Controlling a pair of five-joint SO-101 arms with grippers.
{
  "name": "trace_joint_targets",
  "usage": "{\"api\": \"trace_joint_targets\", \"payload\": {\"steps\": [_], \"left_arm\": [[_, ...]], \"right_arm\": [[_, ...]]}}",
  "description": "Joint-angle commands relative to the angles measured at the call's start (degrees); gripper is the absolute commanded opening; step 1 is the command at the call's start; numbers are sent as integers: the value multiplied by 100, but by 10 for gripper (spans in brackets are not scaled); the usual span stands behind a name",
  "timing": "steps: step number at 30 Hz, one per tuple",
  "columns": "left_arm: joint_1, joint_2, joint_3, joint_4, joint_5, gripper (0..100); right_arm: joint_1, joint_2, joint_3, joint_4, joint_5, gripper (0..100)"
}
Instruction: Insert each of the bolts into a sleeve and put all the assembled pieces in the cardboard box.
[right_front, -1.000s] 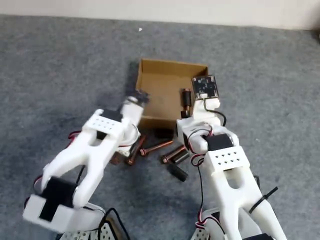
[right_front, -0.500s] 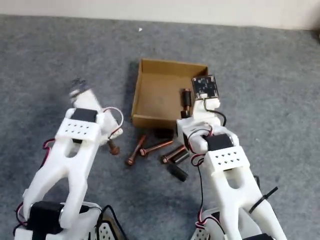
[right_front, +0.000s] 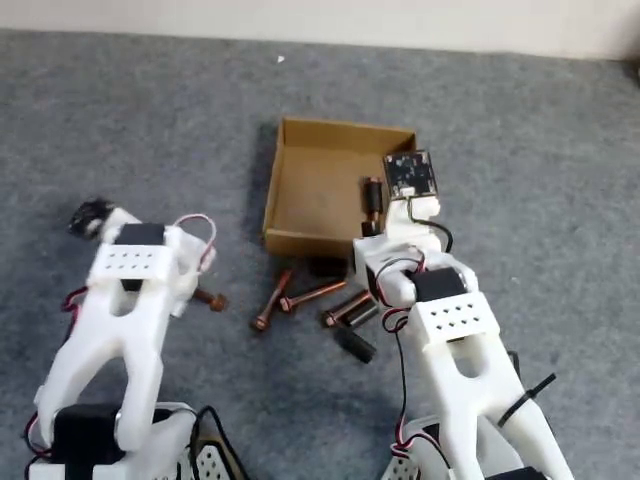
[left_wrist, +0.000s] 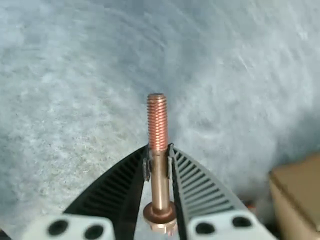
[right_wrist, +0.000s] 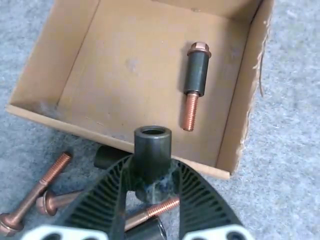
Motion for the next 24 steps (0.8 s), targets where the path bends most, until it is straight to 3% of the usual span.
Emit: {"api": "trace_joint_targets", "payload": {"steps": [1,13,20,24], "left_arm": [[-259,-242,-75,-9,299,6],[-382,-242,-163,-246,255,20],[-338,-242,-189,-237,255,278],[-338,-251,-189,-193,255,274]], "right_arm": [[75,-268,-22,-189,-9,5],[75,-259,-22,-189,-9,5],[75,-259,-22,-189,0,5],[75,-259,-22,-189,0,5]]}}
